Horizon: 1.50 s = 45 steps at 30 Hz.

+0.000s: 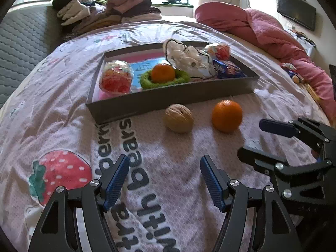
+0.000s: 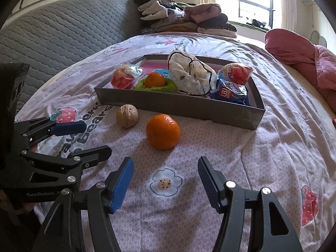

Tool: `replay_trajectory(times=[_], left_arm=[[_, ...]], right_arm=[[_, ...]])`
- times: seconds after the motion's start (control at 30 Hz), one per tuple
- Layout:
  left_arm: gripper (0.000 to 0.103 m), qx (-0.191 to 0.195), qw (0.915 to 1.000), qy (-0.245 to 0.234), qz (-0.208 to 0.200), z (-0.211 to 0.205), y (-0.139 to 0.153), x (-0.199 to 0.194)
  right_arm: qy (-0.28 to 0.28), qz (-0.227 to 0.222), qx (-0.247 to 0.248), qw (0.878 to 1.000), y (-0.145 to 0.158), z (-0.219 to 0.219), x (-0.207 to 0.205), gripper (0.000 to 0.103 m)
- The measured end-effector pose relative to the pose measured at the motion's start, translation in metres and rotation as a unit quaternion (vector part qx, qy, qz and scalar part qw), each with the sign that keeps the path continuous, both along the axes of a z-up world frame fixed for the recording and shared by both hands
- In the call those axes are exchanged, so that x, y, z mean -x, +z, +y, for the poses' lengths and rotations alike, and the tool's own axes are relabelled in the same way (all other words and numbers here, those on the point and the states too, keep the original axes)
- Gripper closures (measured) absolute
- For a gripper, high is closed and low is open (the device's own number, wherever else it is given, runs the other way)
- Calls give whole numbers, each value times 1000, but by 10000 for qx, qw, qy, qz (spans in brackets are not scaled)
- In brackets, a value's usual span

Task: Organize objects
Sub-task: 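Lower the left tool around the walnut while the right tool approaches the orange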

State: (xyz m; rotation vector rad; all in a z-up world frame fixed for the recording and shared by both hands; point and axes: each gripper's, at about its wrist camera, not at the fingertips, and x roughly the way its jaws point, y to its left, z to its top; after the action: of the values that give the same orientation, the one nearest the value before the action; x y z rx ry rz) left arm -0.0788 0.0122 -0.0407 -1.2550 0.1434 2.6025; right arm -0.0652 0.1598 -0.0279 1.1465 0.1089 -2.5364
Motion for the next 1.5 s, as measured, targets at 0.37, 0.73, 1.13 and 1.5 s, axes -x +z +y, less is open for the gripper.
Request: replay_trajectory(times=[0.37, 0.73, 1.13, 1.5], left_arm=[[32, -64, 9999, 147, 4, -1, 1, 15], [31, -61, 9998, 185, -26, 1, -1, 23], [31, -77, 9997, 244, 5, 4, 2, 30], [31, -139, 9995, 283, -12, 5, 2, 38]], right_arm=[[-113, 5, -56, 9999, -1, 3, 6, 40], [-131, 33, -117, 9998, -1, 1, 10, 40], [-115, 74, -236, 9996, 0, -6, 16, 40], [-138, 100, -339, 9993, -3, -8, 22, 40]])
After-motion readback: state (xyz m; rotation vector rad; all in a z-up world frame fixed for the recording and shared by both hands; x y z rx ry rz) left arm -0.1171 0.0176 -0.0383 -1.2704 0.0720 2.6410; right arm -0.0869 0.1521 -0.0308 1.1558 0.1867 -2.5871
